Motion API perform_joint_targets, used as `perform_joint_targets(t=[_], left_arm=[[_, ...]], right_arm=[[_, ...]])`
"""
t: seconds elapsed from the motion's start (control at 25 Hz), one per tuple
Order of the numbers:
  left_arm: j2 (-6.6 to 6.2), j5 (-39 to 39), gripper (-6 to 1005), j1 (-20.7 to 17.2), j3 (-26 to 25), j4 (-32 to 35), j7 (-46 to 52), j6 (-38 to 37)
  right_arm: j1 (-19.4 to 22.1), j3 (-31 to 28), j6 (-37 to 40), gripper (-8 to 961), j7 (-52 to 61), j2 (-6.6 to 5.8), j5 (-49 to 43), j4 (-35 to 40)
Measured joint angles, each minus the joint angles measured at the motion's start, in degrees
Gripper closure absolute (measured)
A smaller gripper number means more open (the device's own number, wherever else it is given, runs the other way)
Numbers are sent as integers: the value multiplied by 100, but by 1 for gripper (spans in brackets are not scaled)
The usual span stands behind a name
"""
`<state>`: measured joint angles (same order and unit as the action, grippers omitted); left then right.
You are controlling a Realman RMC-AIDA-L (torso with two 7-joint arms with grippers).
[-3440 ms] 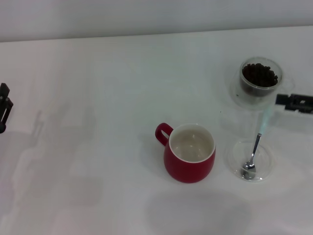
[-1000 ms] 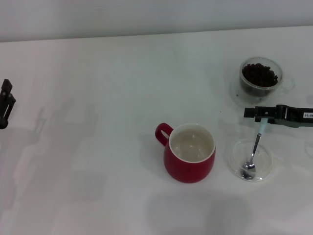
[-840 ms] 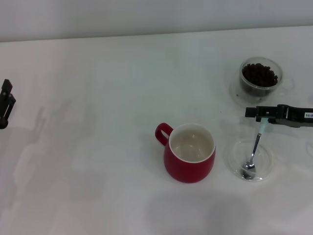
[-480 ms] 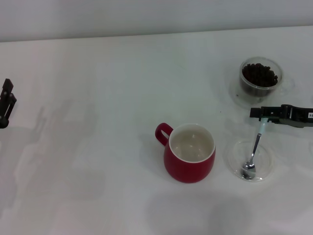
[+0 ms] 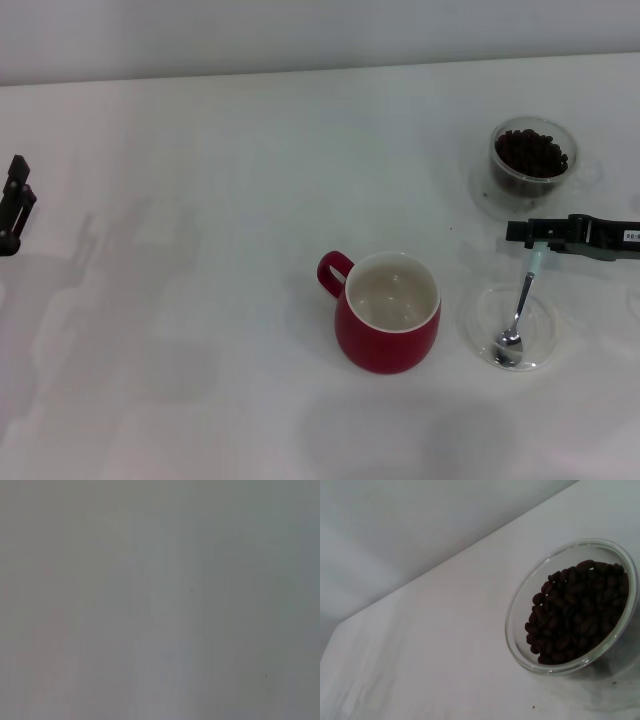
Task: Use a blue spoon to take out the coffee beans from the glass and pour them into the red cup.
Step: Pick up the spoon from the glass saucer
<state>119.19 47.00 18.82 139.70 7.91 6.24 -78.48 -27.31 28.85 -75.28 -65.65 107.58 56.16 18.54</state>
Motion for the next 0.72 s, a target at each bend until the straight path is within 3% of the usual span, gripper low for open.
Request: perform_joint_targets(t=[0.52,0.72], left_arm=[[5,2,314,-7,8,10,14,51],[15,-1,313,-10,16,23,20,53]], right_arm=[[36,30,-9,484,-5,-48,-4,0],[39,93,-11,553,-24,-39,-8,0]])
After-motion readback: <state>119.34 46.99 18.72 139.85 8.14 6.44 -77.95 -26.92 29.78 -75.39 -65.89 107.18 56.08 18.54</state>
